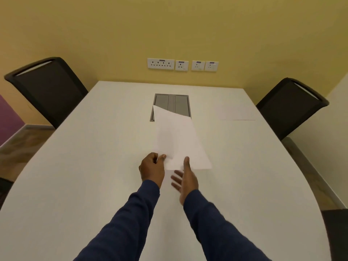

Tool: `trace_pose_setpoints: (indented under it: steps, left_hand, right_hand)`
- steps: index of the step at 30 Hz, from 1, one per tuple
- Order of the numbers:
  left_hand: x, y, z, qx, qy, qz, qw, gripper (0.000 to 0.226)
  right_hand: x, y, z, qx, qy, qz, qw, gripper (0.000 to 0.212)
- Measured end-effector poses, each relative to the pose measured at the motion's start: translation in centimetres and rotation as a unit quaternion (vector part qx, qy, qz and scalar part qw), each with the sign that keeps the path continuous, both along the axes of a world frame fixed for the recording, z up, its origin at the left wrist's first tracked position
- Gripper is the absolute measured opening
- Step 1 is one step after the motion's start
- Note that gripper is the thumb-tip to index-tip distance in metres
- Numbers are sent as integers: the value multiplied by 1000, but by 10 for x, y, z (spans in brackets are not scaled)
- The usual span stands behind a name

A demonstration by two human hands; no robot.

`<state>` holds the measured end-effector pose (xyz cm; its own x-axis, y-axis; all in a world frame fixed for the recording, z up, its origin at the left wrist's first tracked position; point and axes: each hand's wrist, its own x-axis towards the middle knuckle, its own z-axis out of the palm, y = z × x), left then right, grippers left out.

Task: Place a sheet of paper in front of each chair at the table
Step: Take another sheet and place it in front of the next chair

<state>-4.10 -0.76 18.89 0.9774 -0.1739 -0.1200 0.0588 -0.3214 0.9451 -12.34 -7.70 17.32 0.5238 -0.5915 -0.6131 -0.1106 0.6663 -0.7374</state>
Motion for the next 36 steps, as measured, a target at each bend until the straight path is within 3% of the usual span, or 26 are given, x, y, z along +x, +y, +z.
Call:
trace_pose_setpoints:
  steps: [4, 6, 8, 10, 14, 16, 19, 24, 26, 31, 36]
  left_hand:
    - [-37, 13, 4, -67, 63, 5, 996, 33]
    - [-51, 20, 3, -70, 92, -5, 993, 30]
    - [-59, 29, 1, -61, 124, -10, 990, 36]
    - [-62, 37, -2, -27, 140, -23, 990, 57]
    - [-57, 44, -13, 60, 73, -41, 995, 80]
    - [-54, 43, -20, 87, 58, -57, 993, 88]
    - [-58, 39, -32, 95, 91, -101, 986, 102]
    - [-84, 18, -54, 12, 240, -198, 950, 108]
    - [-99, 2, -61, -2, 289, -258, 922, 95]
    - [-131, -54, -79, -11, 335, -326, 884, 26]
    - [-150, -121, -92, 101, 259, -325, 904, 20]
  right_hand:
    - [-10, -3, 24, -90, 44, -47, 994, 37]
    - [-23, -5, 29, -176, 90, -33, 980, 37]
    - [-42, -7, 33, -269, 113, 4, 956, 36]
    - [-65, -10, 36, -354, 123, 45, 926, 31]
    - [-111, -25, 39, -491, 153, 123, 849, 30]
    - [-136, -38, 39, -515, 161, 146, 829, 26]
    - [-174, -60, 39, -476, 150, 154, 853, 13]
    - [-233, -104, 37, -329, 106, 94, 934, 8]
    - [-254, -125, 30, -266, 101, 64, 957, 16]
    - [-300, -177, -6, -155, 112, -4, 982, 24]
    - [-341, -222, -53, -131, 199, -52, 970, 19]
